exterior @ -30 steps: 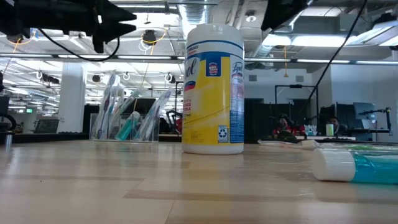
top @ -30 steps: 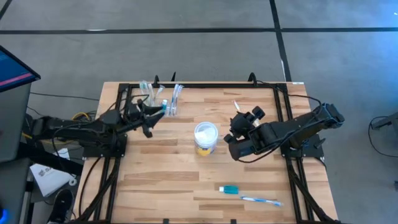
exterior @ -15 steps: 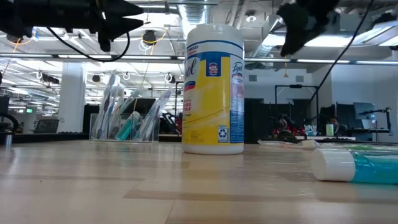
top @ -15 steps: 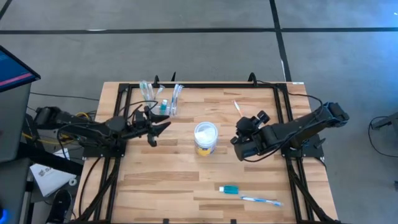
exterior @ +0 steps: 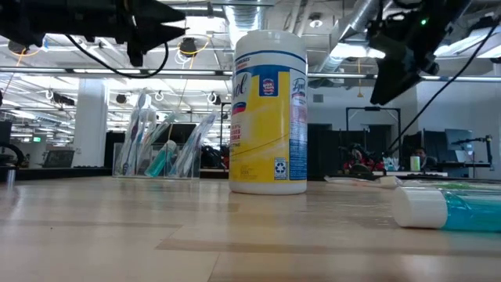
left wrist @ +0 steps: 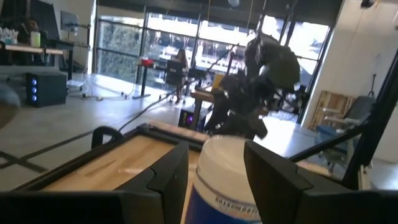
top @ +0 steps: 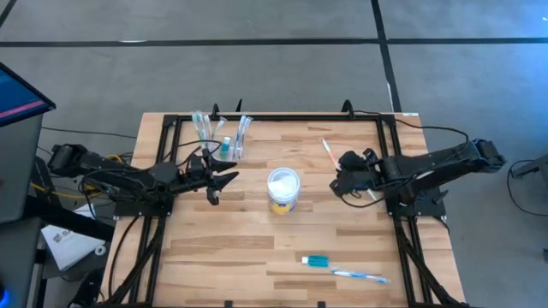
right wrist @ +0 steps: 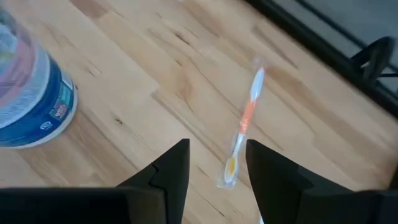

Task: Pick & Place toothbrushing station
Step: Put the orange toothbrush into the transparent organizer

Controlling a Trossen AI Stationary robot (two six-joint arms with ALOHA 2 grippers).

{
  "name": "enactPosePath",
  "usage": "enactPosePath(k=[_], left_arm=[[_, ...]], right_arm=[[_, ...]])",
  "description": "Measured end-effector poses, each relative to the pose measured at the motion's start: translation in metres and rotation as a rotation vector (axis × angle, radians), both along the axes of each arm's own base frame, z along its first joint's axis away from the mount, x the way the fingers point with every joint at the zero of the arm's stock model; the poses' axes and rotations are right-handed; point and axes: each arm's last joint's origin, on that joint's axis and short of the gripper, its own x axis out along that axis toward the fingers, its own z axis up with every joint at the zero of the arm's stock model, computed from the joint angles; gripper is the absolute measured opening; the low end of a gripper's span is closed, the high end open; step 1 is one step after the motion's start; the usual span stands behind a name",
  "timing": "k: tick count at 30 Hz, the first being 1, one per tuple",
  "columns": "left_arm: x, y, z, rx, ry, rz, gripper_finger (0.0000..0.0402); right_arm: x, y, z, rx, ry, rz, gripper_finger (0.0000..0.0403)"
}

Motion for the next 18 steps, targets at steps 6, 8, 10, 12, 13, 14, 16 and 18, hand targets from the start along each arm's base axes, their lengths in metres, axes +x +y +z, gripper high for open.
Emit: enactPosePath(k=[6,8,10,12,13,14,16,18], left_arm=[[0.007,-0.002,-0.007,-0.004,0.029,-0.004,0.0149],[0.009,-0.002,-0.007,-0.006,0.015,-0.005,0.0149],[0.009,-0.002,-0.007,-0.006,0.011,-0.006,0.0149],[0.010,-0.003,-0.007,-0.007,0.007,-0.011,0.0149],[0.010,-0.004,-0.007,-0.006,0.007,-0.014,0.0149],[0.010,-0.004,-0.007,-0.006,0.007,-0.018,0.0149],[0.010,-0.006,-0.007,-0.006,0.005,-0.023,0.0149],[0.009,-0.006,-0.007,-0.006,0.001,-0.025,0.0149]], right_arm=[[-0.001,-0.022,-0.010,0.070,0.057,0.019,0.0152],[-0.001,-0.029,-0.014,0.100,0.075,0.028,0.0155],[-0.001,-0.036,-0.017,0.130,0.083,0.042,0.0158],[-0.003,-0.043,-0.023,0.154,0.099,0.038,0.0160],[-0.004,-0.046,-0.026,0.170,0.103,0.029,0.0162],[-0.004,-0.049,-0.027,0.182,0.101,0.025,0.0163],[-0.004,-0.054,-0.029,0.197,0.092,0.036,0.0167],[-0.006,-0.059,-0.031,0.209,0.101,0.026,0.0170]])
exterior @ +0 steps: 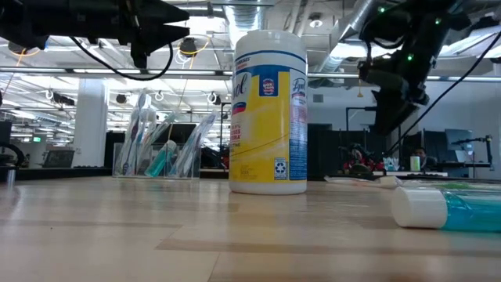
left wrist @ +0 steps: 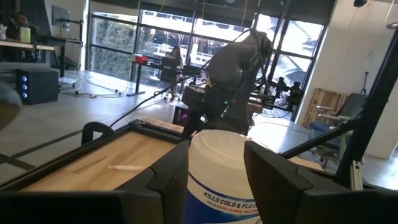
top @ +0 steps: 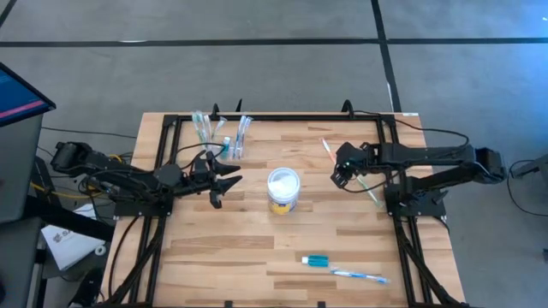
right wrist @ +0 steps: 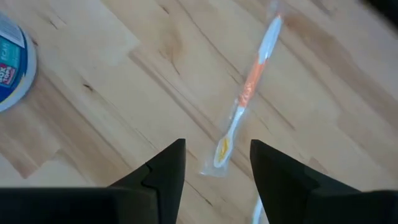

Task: Pick & Place toothbrushing station
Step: Put the orange toothbrush into the transparent organizer

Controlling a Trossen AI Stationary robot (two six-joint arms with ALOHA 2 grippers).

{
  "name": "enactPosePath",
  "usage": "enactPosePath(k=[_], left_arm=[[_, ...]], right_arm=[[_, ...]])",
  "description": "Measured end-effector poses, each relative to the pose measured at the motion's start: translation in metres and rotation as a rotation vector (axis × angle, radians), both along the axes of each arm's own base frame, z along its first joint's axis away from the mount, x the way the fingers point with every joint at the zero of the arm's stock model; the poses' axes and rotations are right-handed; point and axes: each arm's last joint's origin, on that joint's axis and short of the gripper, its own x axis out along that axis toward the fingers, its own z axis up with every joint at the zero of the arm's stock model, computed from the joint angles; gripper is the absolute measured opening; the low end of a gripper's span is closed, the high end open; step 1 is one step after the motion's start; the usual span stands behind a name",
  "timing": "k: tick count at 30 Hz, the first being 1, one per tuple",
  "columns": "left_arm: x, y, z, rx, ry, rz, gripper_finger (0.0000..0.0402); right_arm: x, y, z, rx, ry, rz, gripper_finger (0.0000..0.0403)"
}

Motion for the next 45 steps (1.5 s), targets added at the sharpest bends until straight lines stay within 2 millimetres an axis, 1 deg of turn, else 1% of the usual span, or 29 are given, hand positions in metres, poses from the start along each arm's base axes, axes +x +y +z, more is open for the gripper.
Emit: enactPosePath(k=[6,15,18,27,34,38,42,45], left_arm=[[0.000,0.000,0.000,0.000,-0.001,0.000,0.0149],[0.000,0.000,0.000,0.000,-0.002,0.000,0.0149],[0.000,0.000,0.000,0.000,-0.002,0.000,0.0149],[0.000,0.000,0.000,0.000,-0.002,-0.001,0.0149],[0.000,0.000,0.000,0.001,-0.002,-0.001,0.0149],[0.000,0.000,0.000,0.001,-0.002,-0.001,0.0149],[0.000,0.000,0.000,0.001,-0.002,-0.001,0.0149],[0.000,0.000,0.000,0.001,-0.002,-0.001,0.0149]], right_arm=[[-0.007,-0.011,-0.014,0.066,0.015,-0.021,0.0174],[-0.012,-0.014,-0.033,0.084,0.025,-0.014,0.0176],[-0.011,-0.015,-0.041,0.113,0.054,-0.013,0.0176],[0.006,-0.019,-0.071,0.148,0.169,0.036,0.0177],[0.011,-0.022,-0.076,0.149,0.175,0.033,0.0176],[0.009,-0.023,-0.077,0.153,0.191,0.030,0.0171],[0.008,-0.024,-0.077,0.156,0.198,0.023,0.0156],[0.008,-0.024,-0.077,0.158,0.202,0.022,0.0130]])
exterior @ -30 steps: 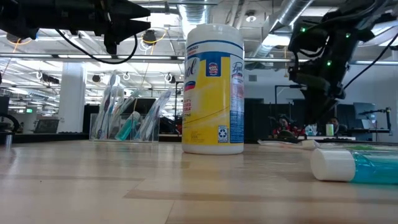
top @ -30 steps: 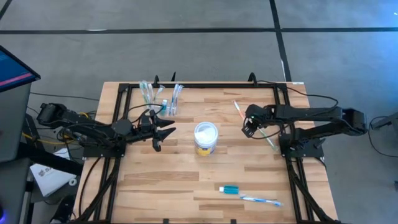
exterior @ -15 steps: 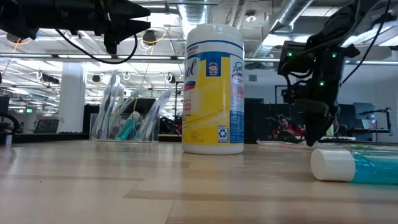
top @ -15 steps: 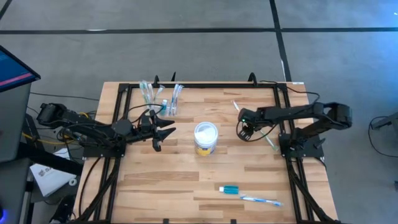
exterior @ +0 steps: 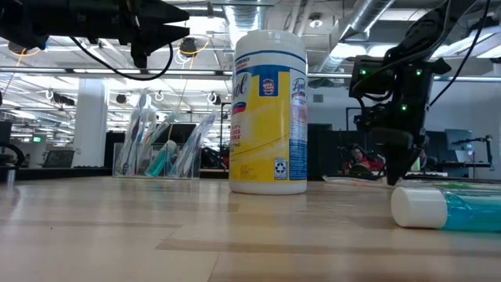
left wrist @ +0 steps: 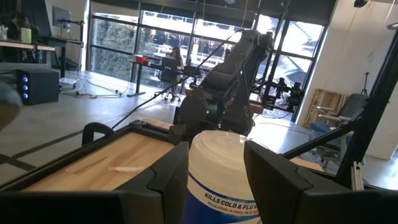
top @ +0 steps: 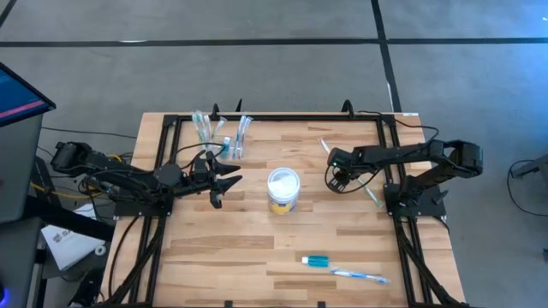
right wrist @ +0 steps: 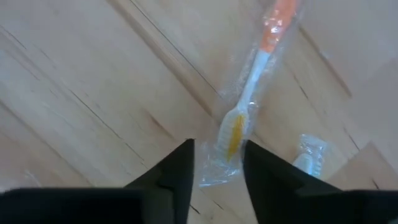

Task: Pick & Place toothbrushing station
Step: Put the orange toothbrush into the transparent organizer

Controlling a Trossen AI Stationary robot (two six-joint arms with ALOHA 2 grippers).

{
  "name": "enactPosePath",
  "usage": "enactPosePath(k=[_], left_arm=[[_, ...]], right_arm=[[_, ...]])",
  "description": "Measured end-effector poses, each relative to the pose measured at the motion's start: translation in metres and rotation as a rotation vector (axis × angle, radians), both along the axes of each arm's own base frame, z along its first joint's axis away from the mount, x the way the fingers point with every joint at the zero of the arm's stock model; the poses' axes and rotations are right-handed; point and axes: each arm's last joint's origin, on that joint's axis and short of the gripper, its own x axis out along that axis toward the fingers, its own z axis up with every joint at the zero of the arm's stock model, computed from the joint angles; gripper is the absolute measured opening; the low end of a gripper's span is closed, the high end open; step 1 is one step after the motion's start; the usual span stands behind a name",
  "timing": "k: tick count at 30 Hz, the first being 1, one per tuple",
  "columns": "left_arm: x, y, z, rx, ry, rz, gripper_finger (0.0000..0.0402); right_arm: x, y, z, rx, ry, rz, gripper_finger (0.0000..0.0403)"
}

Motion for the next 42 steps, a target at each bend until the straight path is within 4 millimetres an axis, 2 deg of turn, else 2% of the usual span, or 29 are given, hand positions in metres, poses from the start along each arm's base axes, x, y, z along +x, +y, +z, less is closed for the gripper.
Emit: enactPosePath(k=[8,12,21,34,42], left_arm=[[0.000,0.000,0.000,0.000,0.000,0.000,0.0149],[0.000,0.000,0.000,0.000,0.000,0.000,0.0149],[0.000,0.000,0.000,0.000,0.000,0.000,0.0149],[0.000,0.000,0.000,0.000,0.000,0.000,0.0149],[0.000,0.000,0.000,-0.004,-0.006,0.000,0.0149]], right_arm=[[-0.001,0.001,0.000,0.010,0.008,-0.032,0.0011],[0.000,0.001,0.005,0.021,0.027,-0.055,0.0009],[0.014,0.005,0.036,-0.032,0.068,0.040,0.0001],[0.031,0.012,0.092,-0.176,0.145,0.180,0.0000],[0.038,0.016,0.134,-0.293,0.167,0.284,0.0000]])
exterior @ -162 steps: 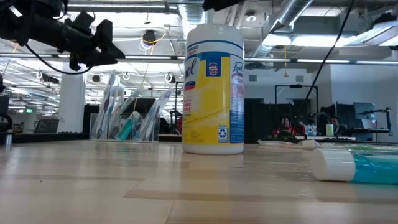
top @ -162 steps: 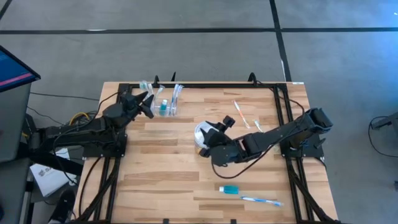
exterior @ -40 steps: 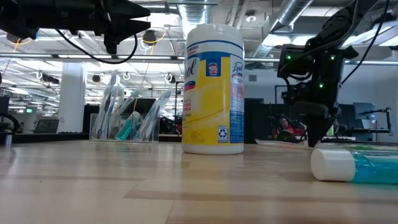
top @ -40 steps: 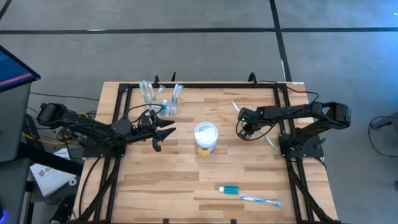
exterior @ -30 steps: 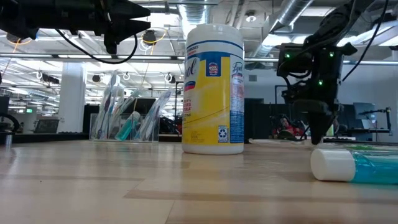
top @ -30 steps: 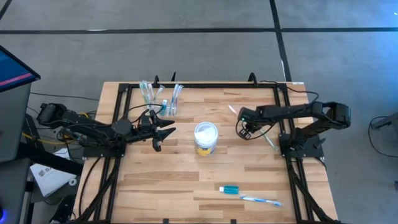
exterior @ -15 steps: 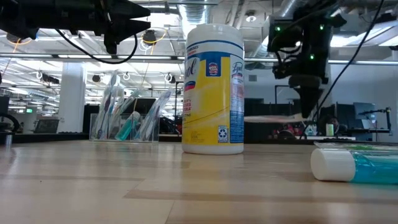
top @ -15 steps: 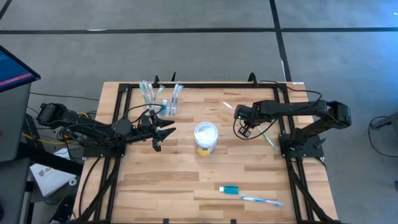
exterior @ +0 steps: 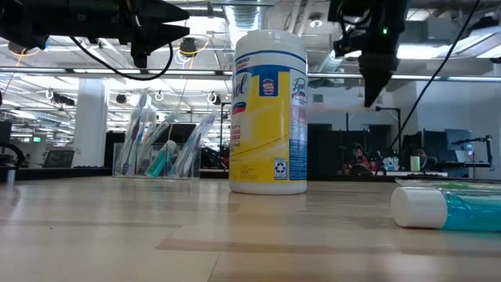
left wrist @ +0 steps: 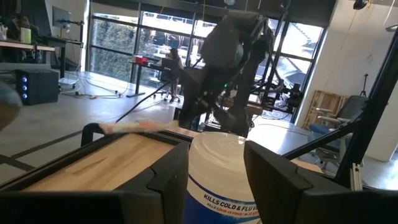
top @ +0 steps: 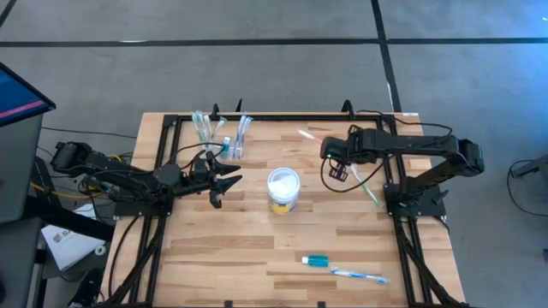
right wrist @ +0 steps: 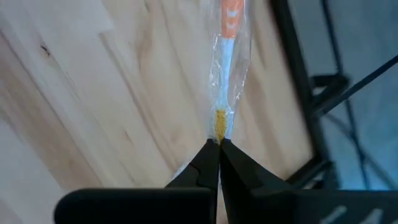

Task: Pick & Place toothbrushing station
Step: Put the orange toothbrush into the transparent organizer

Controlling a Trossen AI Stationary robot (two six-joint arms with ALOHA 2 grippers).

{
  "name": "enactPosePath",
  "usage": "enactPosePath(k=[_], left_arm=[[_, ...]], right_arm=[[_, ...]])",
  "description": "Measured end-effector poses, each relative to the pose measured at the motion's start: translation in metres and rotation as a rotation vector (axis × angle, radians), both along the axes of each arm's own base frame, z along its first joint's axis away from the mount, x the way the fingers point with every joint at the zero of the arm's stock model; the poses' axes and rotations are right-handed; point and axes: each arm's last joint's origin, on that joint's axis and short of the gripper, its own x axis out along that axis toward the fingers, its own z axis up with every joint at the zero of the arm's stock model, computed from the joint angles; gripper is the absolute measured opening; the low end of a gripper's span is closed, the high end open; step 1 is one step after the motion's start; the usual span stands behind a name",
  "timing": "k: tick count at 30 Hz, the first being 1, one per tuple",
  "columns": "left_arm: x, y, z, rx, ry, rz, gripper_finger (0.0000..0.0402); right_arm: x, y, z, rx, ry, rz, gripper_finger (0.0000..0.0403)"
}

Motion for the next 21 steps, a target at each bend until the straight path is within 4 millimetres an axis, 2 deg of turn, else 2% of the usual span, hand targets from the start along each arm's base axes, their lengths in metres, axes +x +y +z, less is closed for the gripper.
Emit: enactPosePath(k=[5,10,21], left_arm=[[0.000,0.000,0.000,-0.008,-0.005,-0.001,0.0149],[0.000,0.000,0.000,-0.027,-0.012,-0.004,0.0149],[0.000,0.001,0.001,-0.063,-0.023,-0.003,0.0149]], right_arm=[[0.004,0.005,0.024,-0.078,0.010,0.093,0.0000],[0.007,0.013,0.039,-0.147,0.031,0.191,0.0000],[0.016,0.039,0.053,-0.411,0.131,0.376,0.0000]])
